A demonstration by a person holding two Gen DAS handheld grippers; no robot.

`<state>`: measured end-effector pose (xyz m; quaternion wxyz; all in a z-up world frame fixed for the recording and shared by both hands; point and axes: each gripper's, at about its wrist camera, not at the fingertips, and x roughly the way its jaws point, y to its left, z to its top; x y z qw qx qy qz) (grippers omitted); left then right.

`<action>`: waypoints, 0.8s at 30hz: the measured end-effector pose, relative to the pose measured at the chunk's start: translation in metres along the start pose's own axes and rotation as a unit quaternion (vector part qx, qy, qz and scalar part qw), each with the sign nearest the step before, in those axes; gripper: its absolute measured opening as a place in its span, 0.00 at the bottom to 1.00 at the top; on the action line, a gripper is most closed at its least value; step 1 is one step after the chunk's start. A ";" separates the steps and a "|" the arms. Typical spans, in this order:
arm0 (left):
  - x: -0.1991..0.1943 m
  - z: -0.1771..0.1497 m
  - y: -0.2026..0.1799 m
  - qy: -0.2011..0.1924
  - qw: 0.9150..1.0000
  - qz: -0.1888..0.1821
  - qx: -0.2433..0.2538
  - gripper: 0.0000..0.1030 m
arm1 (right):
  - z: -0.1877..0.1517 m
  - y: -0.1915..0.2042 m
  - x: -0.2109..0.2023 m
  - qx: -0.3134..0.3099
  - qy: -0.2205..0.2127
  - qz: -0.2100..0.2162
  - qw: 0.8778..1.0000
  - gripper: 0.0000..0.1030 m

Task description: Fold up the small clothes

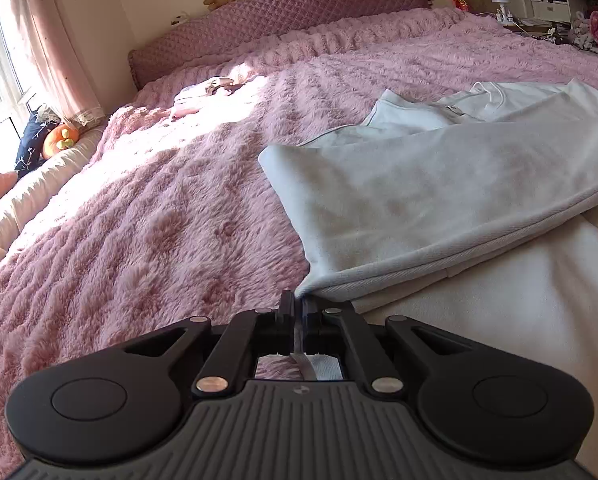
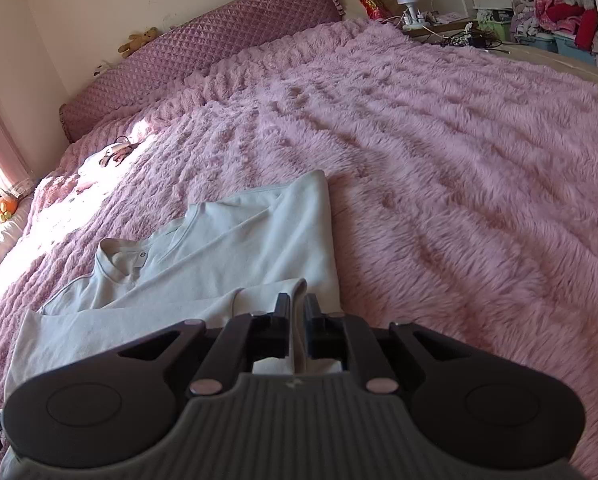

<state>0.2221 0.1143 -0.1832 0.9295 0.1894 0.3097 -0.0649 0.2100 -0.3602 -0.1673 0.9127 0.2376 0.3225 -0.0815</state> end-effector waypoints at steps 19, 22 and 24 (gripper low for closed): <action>-0.001 -0.008 0.008 0.012 0.995 0.010 -0.096 0.03 | -0.028 0.011 -0.034 -0.027 0.000 0.033 0.999 0.02; 0.003 -0.008 0.003 0.021 0.996 0.014 -0.086 0.03 | -0.042 0.002 -0.021 -0.026 0.038 0.015 0.999 0.02; -0.002 -0.007 0.003 0.018 0.997 0.008 -0.078 0.04 | -0.051 -0.006 -0.015 -0.008 0.053 0.014 0.998 0.05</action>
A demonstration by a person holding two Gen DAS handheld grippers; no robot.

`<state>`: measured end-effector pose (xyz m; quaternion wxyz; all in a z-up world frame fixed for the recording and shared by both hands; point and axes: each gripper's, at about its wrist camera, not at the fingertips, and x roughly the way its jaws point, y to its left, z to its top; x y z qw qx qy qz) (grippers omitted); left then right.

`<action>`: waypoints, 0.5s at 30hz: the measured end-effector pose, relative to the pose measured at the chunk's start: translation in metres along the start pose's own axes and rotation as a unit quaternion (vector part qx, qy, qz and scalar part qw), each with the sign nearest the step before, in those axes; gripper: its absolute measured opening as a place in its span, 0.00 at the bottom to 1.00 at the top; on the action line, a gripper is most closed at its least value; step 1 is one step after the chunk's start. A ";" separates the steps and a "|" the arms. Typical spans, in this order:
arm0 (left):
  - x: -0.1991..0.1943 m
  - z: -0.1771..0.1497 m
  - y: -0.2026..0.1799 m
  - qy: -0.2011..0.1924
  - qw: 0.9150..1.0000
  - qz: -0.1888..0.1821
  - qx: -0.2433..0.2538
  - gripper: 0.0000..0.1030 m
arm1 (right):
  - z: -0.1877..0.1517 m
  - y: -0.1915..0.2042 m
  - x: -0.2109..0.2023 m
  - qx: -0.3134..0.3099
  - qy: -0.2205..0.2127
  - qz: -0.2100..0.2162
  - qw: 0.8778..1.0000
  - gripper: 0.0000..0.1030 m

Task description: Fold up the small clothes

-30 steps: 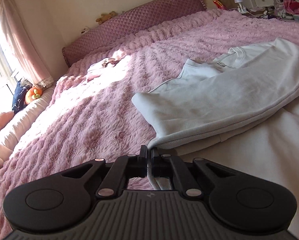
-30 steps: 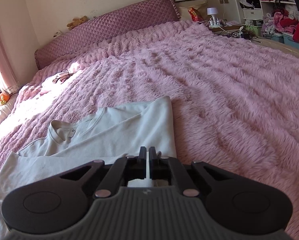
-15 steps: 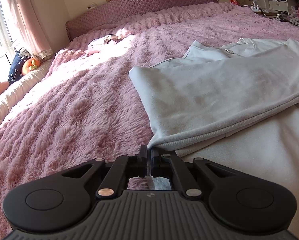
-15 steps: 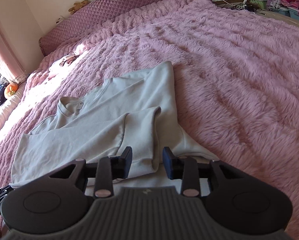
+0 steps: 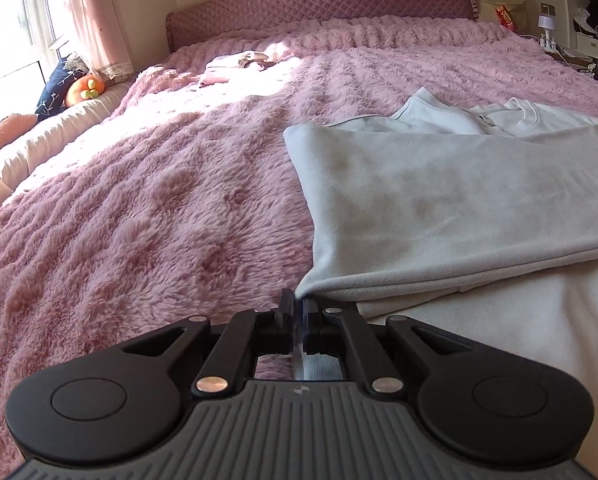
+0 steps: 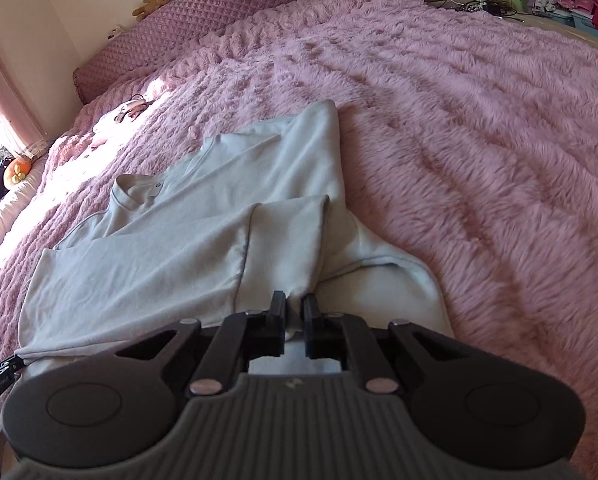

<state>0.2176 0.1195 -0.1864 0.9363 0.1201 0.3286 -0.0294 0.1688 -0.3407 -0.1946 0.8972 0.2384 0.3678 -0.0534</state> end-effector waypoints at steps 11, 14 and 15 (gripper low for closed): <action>-0.045 0.033 0.024 -0.094 0.995 -0.027 -0.018 0.26 | 0.036 -0.003 -0.007 0.000 -0.066 0.008 0.998 0.35; -0.026 0.054 0.019 -0.114 0.990 -0.066 -0.046 0.28 | 0.045 -0.002 0.018 0.009 -0.046 -0.001 0.999 0.35; -0.017 0.060 0.016 -0.111 0.989 -0.076 -0.056 0.30 | 0.046 -0.002 0.024 0.011 -0.039 -0.004 0.999 0.35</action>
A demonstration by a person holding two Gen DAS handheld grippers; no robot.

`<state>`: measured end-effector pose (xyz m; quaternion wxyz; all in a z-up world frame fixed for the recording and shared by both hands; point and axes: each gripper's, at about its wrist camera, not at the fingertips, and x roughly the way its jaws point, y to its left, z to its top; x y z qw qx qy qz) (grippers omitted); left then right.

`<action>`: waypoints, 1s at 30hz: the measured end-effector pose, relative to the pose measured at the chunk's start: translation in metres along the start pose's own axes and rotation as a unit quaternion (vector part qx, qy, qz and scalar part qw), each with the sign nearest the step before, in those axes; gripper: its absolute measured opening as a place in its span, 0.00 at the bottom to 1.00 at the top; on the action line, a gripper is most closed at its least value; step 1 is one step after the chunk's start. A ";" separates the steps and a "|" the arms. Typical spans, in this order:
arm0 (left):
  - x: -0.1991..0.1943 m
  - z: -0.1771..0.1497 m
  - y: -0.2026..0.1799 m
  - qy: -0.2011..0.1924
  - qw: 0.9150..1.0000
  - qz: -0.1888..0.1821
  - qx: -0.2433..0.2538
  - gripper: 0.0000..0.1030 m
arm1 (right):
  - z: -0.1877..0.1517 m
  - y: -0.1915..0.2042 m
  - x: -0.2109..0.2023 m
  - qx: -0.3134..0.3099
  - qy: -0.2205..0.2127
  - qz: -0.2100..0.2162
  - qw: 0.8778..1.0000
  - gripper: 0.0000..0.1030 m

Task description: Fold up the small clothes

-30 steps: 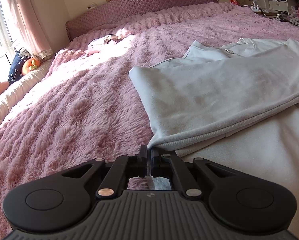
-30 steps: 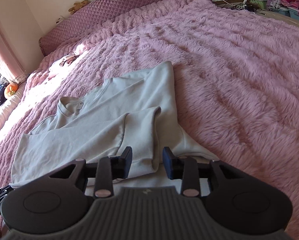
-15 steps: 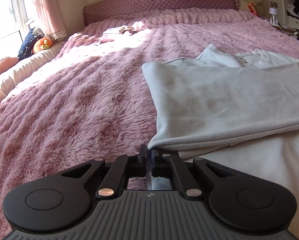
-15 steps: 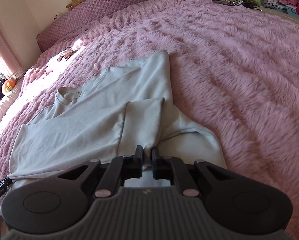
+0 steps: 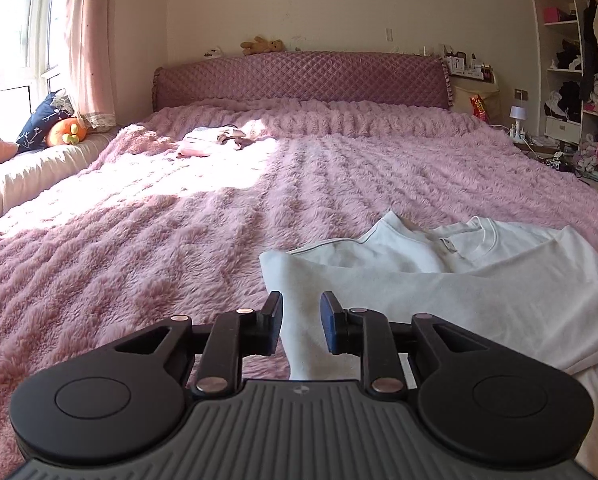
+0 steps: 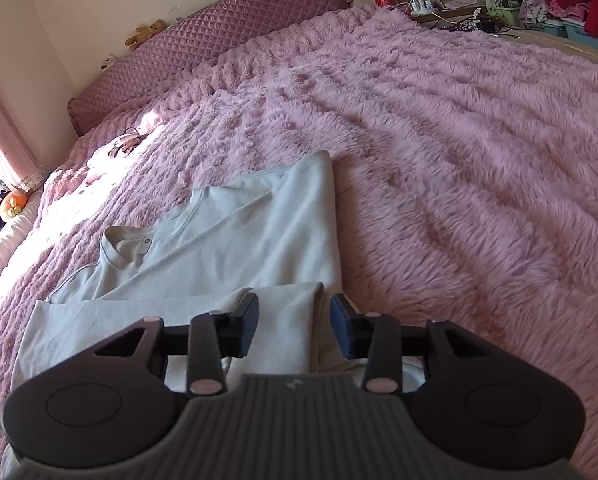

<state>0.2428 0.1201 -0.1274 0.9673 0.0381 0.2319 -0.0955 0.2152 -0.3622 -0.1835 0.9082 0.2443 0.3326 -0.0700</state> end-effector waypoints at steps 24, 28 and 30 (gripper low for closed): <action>0.003 0.015 0.018 0.096 0.986 0.011 -0.134 0.85 | -0.002 0.015 -0.036 -0.069 -0.008 -0.038 0.997 0.63; -0.046 0.023 -0.001 0.122 0.988 0.039 -0.086 0.95 | 0.000 0.026 -0.073 -0.092 0.015 -0.059 0.994 0.80; -0.069 0.022 -0.012 0.138 0.987 0.057 -0.063 0.95 | -0.004 0.031 -0.092 -0.097 0.013 -0.088 0.991 0.80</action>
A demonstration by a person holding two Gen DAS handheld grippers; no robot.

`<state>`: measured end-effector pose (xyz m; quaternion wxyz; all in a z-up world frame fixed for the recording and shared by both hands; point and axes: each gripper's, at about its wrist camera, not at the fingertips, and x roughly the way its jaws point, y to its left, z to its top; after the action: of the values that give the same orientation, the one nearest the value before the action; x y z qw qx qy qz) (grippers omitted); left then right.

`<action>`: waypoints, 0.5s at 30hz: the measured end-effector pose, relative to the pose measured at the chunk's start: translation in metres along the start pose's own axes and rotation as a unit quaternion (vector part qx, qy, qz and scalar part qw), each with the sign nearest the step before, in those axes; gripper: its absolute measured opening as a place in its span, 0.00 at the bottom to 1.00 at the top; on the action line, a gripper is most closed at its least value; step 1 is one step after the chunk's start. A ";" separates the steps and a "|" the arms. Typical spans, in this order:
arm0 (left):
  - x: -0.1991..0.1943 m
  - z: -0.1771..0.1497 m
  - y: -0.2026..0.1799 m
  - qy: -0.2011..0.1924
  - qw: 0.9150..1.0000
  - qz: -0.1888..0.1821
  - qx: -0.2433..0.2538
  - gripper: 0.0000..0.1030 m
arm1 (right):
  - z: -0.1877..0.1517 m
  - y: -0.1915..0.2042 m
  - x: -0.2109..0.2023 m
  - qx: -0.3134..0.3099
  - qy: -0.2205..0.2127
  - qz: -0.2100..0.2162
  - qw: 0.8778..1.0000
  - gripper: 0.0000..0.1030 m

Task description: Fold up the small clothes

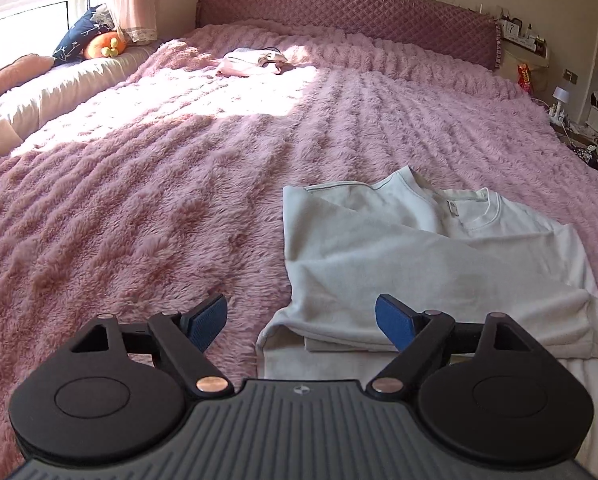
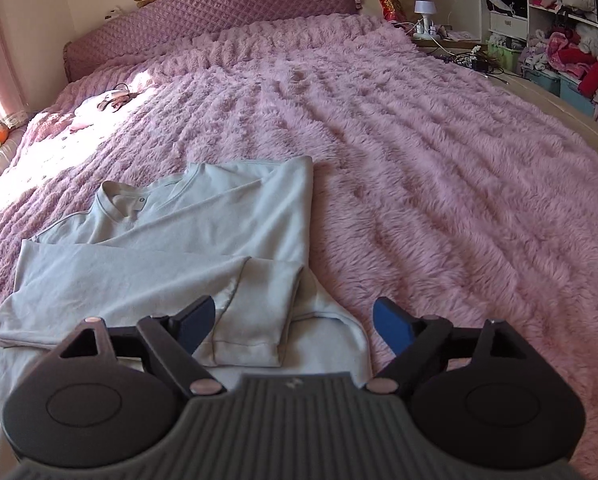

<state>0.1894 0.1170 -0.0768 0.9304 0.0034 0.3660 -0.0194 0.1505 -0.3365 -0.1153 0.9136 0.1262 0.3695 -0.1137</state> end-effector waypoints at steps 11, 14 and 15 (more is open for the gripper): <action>-0.087 -0.088 -0.017 0.053 0.991 -0.114 0.038 0.95 | -0.058 -0.021 -0.112 0.006 -0.009 0.104 0.995 0.80; -0.100 -0.115 -0.012 0.064 0.992 -0.097 0.050 0.95 | -0.094 -0.032 -0.135 -0.028 0.003 0.082 0.996 0.80; -0.103 -0.123 -0.009 0.071 0.992 -0.090 0.057 0.95 | -0.103 -0.035 -0.140 -0.041 0.015 0.071 0.996 0.80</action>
<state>0.0299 0.1138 -0.0971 0.8949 0.0249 0.4281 -0.1235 -0.0244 -0.3211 -0.0934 0.9179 0.1164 0.3780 -0.0310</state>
